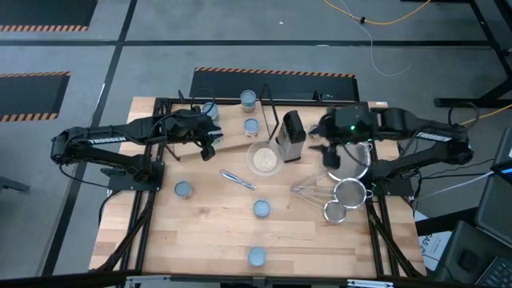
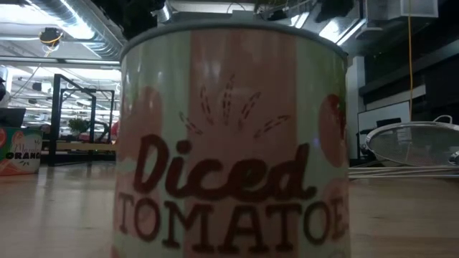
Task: Pick and place cans onto a shelf
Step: Move the yellow can to the center of the table
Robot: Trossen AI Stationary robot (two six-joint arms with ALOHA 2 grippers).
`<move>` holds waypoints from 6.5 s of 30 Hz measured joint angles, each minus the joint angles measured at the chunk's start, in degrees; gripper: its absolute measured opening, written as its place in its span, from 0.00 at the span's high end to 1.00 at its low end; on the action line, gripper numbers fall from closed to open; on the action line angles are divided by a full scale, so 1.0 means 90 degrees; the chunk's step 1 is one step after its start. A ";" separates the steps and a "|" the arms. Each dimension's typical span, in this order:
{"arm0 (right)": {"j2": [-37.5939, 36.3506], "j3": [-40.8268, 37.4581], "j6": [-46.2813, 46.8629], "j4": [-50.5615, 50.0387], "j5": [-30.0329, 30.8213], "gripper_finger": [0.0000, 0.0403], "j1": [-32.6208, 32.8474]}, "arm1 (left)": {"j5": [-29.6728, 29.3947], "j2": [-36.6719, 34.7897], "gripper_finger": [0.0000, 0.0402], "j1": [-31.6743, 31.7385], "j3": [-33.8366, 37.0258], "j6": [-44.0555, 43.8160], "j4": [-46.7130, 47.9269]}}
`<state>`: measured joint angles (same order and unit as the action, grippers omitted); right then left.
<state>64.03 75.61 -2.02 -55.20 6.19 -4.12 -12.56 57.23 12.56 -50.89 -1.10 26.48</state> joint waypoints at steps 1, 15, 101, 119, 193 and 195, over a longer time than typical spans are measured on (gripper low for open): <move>-0.0001 0.0177 -0.0002 -0.0354 0.0290 0.44 -0.0063 | 0.0000 0.0000 0.75 0.0000 0.0000 0.0000 -0.0001; 0.0002 -0.1155 -0.1021 -0.0607 0.0620 0.44 -0.2644 | 0.0000 0.0002 0.75 0.0000 0.0005 -0.0015 0.0000; 0.2099 -0.3786 -0.1474 0.2929 -0.0394 0.97 -0.3942 | 0.0002 0.0002 0.75 0.0000 0.0005 -0.0036 0.0000; 0.2099 -0.0470 -0.1519 -0.1153 0.0684 0.96 -0.3935 | 0.0001 0.0002 0.75 0.0000 0.0005 -0.0034 0.0000; 0.6989 0.2286 -0.3857 0.2358 -0.2035 0.96 0.1194 | 0.0002 0.0002 0.75 0.0002 0.0005 -0.0034 0.0005; 0.7002 0.2286 -0.3857 0.2362 -0.2042 0.96 0.1194 | 0.0002 0.0002 0.75 0.0001 0.0005 -0.0032 0.0003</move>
<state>127.05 96.18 -36.73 -33.94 -12.19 6.63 -12.53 57.25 12.56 -50.85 -1.39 26.51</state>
